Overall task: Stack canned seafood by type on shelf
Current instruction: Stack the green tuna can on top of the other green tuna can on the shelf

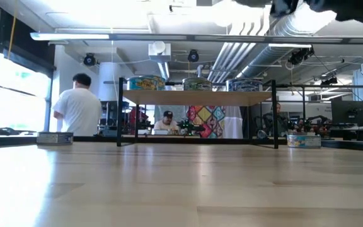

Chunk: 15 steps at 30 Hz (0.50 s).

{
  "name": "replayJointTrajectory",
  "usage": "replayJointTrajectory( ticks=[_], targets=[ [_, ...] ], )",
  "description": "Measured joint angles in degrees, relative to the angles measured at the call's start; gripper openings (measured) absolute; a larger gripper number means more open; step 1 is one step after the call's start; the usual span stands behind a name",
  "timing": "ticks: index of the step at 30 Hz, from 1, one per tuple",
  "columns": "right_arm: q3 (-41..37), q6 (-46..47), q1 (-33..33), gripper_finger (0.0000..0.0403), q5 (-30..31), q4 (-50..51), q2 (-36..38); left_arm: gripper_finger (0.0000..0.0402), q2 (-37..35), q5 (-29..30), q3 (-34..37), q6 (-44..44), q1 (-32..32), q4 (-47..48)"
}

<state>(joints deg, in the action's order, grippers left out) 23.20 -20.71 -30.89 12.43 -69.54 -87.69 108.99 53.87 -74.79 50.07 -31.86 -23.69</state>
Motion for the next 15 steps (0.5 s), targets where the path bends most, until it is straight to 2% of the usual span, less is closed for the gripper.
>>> replayJointTrajectory(
  ticks=[2,4,7,10,15],
  targets=[
    [0.0,2.1,-0.2,0.0239,2.4,3.1,-0.1,0.012,0.0,1.3,-3.4,-1.3,0.9,10.0],
    [-0.1,3.6,-0.6,0.0241,4.9,4.2,-0.1,0.012,0.0,0.1,-6.8,-5.1,2.3,19.6],
    [-0.5,4.8,-1.6,0.0242,8.1,4.2,-0.1,0.012,-0.2,-7.9,-10.0,-11.0,4.3,28.2],
    [-0.6,3.0,-2.1,0.0242,11.0,4.1,-0.3,0.012,-0.4,-14.3,-10.2,-12.6,5.3,29.6],
    [-0.6,1.0,-2.1,0.0243,12.0,4.1,-0.3,0.012,-0.4,-16.1,-10.3,-17.4,5.2,29.9]
  ],
)
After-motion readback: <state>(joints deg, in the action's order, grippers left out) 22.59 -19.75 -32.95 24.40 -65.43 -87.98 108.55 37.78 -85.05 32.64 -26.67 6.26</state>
